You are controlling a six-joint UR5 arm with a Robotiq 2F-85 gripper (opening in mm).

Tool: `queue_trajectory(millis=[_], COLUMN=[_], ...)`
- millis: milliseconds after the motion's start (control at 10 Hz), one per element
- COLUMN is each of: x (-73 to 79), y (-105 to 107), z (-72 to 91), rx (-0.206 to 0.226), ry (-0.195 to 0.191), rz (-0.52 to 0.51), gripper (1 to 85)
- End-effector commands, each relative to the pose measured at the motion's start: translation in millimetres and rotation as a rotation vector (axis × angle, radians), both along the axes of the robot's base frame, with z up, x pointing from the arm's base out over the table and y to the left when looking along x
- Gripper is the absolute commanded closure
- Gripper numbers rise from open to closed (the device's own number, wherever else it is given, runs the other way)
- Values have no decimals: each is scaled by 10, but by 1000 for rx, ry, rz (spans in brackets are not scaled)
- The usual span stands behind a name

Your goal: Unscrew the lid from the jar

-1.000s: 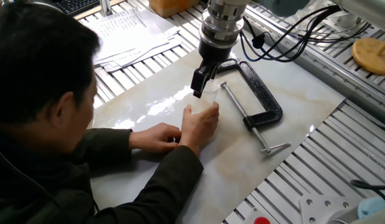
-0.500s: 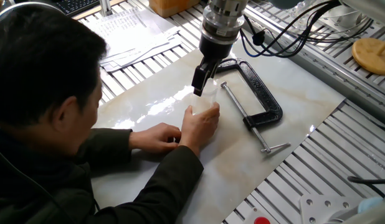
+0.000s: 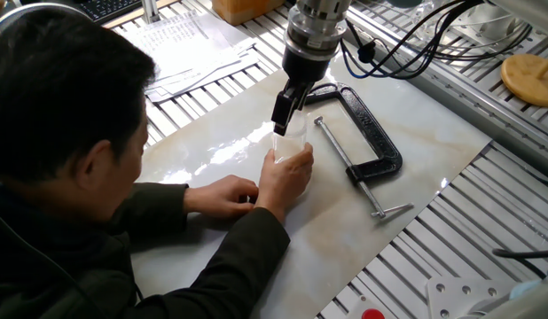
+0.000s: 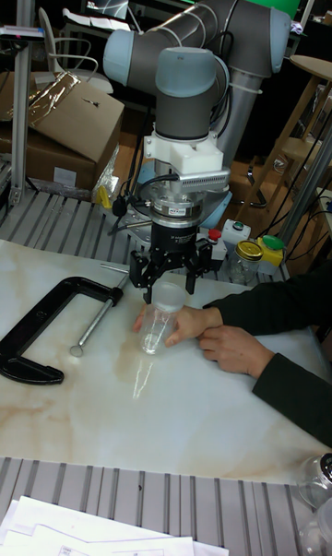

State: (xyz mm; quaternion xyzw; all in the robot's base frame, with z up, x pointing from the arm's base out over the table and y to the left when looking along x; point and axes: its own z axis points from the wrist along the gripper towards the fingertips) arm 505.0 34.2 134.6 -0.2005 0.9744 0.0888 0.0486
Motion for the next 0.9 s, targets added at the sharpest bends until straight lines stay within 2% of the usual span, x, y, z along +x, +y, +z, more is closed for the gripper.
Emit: queue_trajectory(millis=[0,600,700,800], x=[28,38,46,47], y=[9,18,23,15], z=[2,-7,-6,-8], rx=[8,14,16,13], ry=[-8,-12,-16,-16], rz=[1,0,2,4], gripper=[113,197,257,367])
